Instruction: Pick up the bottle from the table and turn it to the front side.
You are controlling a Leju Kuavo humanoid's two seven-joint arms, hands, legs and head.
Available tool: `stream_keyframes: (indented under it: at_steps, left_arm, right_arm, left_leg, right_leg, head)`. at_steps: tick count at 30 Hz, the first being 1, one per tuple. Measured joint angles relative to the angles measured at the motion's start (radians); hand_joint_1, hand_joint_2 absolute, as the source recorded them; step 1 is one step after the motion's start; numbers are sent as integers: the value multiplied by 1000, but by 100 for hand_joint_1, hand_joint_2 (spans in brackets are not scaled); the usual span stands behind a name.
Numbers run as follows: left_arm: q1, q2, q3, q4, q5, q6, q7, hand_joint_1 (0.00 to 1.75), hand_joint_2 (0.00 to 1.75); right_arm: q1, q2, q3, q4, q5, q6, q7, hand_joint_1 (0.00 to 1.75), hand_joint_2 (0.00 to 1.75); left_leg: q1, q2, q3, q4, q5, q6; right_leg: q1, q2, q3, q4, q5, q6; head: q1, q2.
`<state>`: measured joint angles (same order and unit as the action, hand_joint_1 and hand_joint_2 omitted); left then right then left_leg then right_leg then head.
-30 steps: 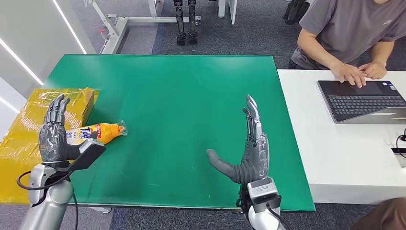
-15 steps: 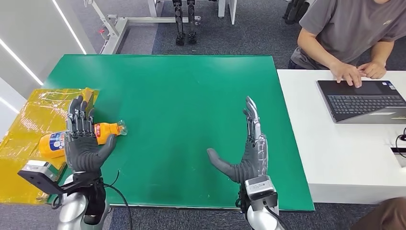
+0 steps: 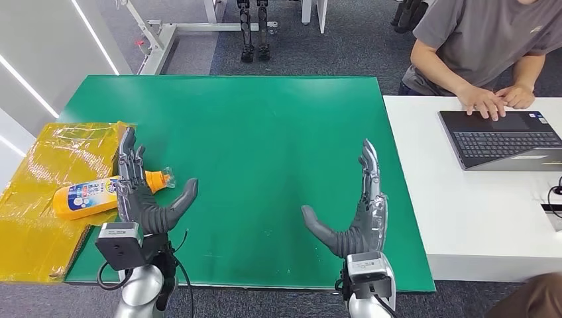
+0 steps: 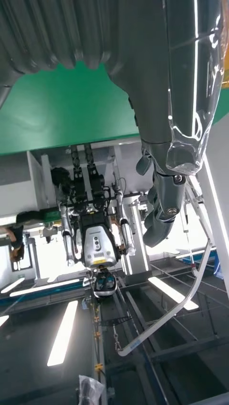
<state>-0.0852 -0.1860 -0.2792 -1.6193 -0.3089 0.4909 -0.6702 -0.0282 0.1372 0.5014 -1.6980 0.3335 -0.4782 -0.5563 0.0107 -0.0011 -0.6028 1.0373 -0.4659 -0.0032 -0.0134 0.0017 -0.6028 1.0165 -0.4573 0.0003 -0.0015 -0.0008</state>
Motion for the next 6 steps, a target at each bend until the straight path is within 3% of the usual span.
stream_keyframes:
  at_steps: [6]
  left_arm:
    - [25,-1,-20,3,-14,13,-4,0,175]
  right_arm:
    - [47,-15,-3,-16,3,-8,-16,0,175]
  left_leg:
    - [0,0,0,0,0,0]
  right_leg:
    - [0,0,0,0,0,0]
  head:
    - [0,0]
